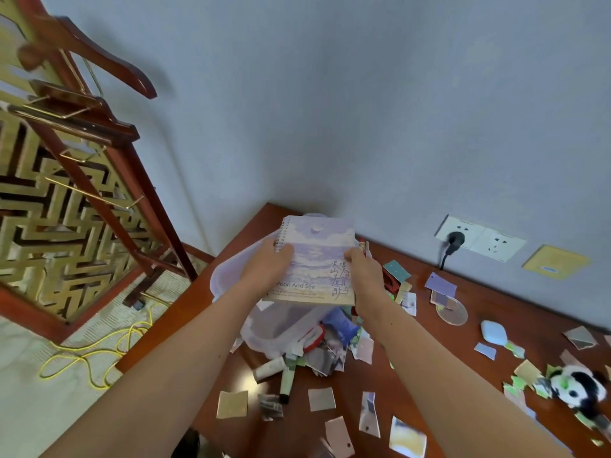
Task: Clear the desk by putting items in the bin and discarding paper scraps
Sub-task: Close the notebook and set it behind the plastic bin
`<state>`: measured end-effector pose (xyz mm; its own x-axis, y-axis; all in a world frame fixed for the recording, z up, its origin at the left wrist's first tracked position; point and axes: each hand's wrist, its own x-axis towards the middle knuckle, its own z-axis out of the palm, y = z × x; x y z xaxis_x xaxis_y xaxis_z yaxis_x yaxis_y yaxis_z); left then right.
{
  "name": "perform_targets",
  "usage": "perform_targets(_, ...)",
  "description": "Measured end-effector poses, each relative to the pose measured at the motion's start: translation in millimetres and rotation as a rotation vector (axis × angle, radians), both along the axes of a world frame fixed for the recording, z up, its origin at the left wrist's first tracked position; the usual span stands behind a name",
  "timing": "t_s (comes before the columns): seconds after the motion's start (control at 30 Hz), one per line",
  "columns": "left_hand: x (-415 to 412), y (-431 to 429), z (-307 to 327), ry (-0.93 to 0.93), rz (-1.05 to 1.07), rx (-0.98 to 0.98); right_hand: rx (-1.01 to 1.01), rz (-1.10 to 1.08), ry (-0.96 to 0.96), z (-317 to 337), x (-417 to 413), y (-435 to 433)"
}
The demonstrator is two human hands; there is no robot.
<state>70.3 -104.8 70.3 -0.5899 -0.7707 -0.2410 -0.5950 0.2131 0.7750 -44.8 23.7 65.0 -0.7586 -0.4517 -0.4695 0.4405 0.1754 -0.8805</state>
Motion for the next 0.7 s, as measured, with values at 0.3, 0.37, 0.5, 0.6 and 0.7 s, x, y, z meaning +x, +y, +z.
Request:
perform_targets(0.3, -17, -105, 38, 0.113, 0.022, 0.018, 0.051, 0.119, 0.066, 39, -24, -91)
perform_targets(0.37, -21, -132, 40, 0.108, 0.042, 0.025, 0.081, 0.147, 0.115, 42, -32, -115)
perform_targets(0.5, -35, -180, 35, 0.093, 0.045, 0.015, 0.152, 0.214, 0.197, 41, -46, -160)
perform_targets(0.6, -45, -212, 25, 0.084, 0.042, -0.012, 0.25, 0.26, 0.295, 35, -57, -194)
perform_targets(0.7, -53, -239, 10, 0.077, 0.026, 0.007, 0.348, 0.301, 0.407, 23, -67, -227)
